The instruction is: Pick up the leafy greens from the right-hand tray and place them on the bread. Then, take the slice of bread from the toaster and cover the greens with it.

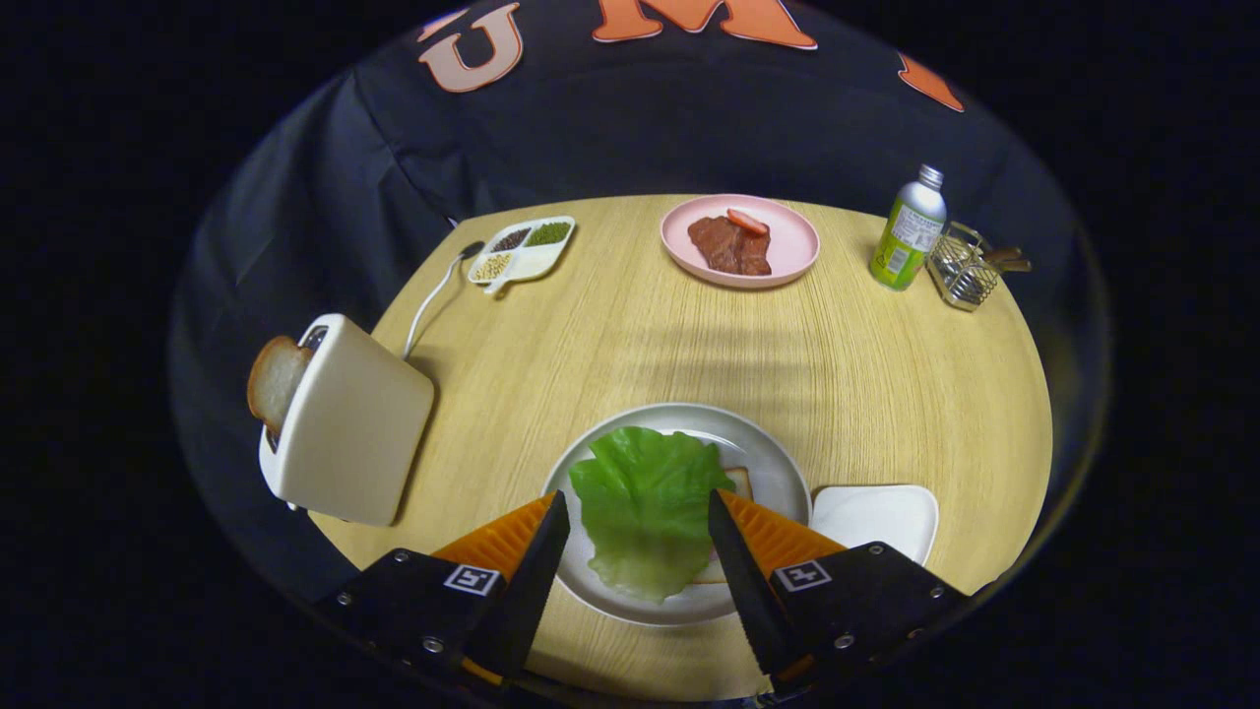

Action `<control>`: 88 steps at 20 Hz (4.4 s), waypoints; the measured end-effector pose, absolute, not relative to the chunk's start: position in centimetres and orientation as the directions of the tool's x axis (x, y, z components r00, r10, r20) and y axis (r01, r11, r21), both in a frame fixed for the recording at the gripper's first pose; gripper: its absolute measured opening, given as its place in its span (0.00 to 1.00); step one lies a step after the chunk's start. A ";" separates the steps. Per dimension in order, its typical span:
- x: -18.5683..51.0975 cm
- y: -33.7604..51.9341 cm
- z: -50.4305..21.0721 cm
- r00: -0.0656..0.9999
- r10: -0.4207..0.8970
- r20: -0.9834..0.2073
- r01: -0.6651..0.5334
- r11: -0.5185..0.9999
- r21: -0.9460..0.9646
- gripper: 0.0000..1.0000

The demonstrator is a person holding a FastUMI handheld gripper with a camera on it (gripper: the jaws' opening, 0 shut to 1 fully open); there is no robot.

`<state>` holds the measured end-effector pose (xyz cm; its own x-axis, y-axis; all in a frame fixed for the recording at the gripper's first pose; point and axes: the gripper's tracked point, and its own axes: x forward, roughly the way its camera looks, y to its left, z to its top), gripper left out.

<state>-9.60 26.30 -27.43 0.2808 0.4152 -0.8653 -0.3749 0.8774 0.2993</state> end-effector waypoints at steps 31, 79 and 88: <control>-15.2 53.8 -16.4 0.070 0.289 -0.955 -0.564 0.801 0.201 0.67; -11.7 23.8 -25.0 0.049 0.523 -0.851 -0.219 0.837 0.502 0.11; -11.4 24.2 -29.9 0.045 0.605 -0.795 -0.280 0.771 0.572 0.11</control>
